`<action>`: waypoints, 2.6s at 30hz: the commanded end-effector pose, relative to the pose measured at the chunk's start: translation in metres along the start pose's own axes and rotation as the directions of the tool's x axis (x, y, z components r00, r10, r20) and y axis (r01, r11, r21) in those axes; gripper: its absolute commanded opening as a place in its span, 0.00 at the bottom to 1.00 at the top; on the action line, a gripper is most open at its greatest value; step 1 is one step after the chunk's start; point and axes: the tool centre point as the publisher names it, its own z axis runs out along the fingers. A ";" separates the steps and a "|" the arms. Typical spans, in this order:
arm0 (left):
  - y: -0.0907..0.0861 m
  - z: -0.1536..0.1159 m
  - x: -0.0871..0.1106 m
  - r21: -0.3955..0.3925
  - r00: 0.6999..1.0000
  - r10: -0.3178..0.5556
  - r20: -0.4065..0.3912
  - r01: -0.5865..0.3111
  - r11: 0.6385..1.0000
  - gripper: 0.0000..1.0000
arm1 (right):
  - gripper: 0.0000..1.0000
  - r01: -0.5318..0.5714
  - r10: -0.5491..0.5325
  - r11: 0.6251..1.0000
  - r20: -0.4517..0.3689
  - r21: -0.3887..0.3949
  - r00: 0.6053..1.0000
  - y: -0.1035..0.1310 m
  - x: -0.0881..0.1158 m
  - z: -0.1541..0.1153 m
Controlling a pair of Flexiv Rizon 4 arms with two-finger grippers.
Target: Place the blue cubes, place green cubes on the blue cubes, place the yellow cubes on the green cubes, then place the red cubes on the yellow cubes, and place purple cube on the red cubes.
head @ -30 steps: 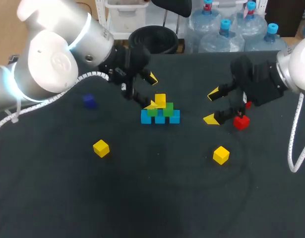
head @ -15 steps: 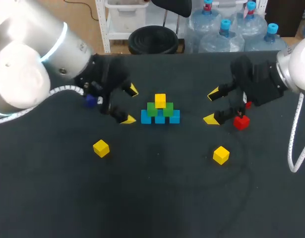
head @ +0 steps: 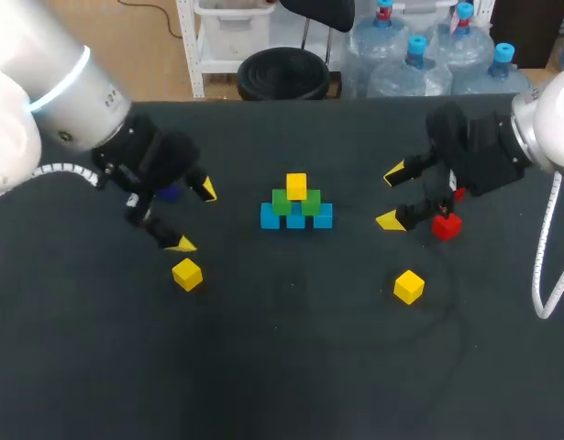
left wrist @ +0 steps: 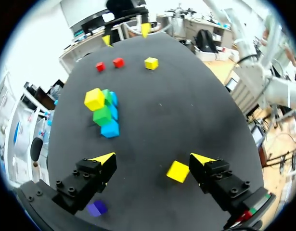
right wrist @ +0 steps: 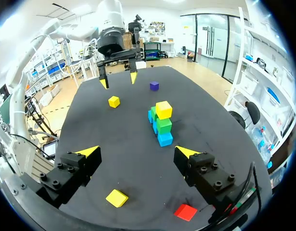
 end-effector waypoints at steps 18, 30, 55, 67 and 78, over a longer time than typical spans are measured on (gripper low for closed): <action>-0.032 0.005 0.042 0.135 0.973 0.222 0.066 -0.230 0.964 1.00 | 1.00 0.001 -0.001 1.000 0.002 -0.001 1.000 0.000 0.000 0.000; -0.038 0.028 0.043 0.179 0.958 0.271 0.096 -0.284 0.942 1.00 | 1.00 0.001 -0.001 1.000 0.002 -0.001 1.000 0.000 0.000 0.000; -0.034 0.050 0.039 0.215 0.974 0.209 0.094 -0.224 0.950 0.90 | 1.00 0.001 -0.001 1.000 0.002 -0.001 1.000 0.000 0.000 0.000; -0.033 0.050 0.040 0.218 0.974 0.208 0.091 -0.223 0.950 0.00 | 1.00 0.001 -0.001 1.000 0.002 -0.001 1.000 0.000 0.000 0.000; -0.026 0.034 0.030 0.173 0.985 0.156 0.075 -0.167 0.971 0.00 | 1.00 0.001 -0.001 1.000 0.002 -0.001 1.000 0.000 0.000 0.000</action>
